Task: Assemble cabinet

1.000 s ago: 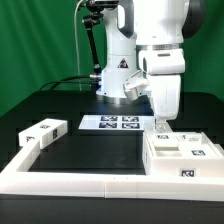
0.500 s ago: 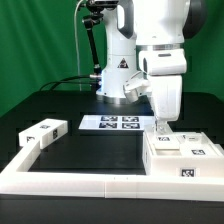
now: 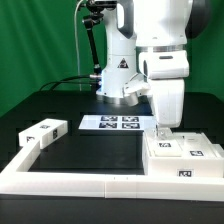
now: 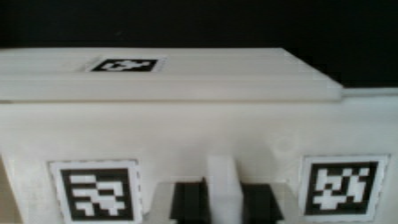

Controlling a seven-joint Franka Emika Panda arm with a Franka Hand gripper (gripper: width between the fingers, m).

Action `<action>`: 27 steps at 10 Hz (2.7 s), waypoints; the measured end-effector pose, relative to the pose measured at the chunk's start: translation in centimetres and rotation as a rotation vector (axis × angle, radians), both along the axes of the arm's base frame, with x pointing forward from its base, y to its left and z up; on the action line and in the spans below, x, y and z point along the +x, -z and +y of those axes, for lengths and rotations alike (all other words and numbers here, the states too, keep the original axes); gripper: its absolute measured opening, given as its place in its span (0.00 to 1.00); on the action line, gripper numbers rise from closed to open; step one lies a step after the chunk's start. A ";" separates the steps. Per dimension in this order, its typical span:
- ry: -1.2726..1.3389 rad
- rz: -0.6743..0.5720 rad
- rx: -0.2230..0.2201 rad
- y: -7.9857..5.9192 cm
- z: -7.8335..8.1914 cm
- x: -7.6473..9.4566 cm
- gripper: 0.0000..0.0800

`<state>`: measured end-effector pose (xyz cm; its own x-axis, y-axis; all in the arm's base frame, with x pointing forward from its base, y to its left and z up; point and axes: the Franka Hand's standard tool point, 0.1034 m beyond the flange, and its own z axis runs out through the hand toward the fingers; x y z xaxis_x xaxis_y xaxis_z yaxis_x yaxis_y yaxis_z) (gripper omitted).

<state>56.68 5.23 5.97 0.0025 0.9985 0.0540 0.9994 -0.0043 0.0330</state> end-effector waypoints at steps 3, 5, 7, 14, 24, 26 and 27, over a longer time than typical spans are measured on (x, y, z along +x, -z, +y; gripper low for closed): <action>-0.004 -0.008 0.008 0.1 0.0 2.2 0.09; -0.006 0.011 0.004 0.2 0.0 2.2 0.09; 0.002 0.012 0.003 0.1 0.3 2.1 0.09; 0.116 -0.032 -0.021 -3.3 -0.2 -1.3 0.89; 0.572 -0.091 0.071 -2.2 1.4 -5.4 1.00; 0.797 -0.075 0.118 -1.3 2.0 -6.1 1.00; 0.874 -0.059 0.134 -0.8 2.3 -6.3 1.00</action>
Offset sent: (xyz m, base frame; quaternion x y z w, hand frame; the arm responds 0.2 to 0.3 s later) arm 0.0274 0.0070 -0.0102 0.0136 0.0196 -0.0307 0.9992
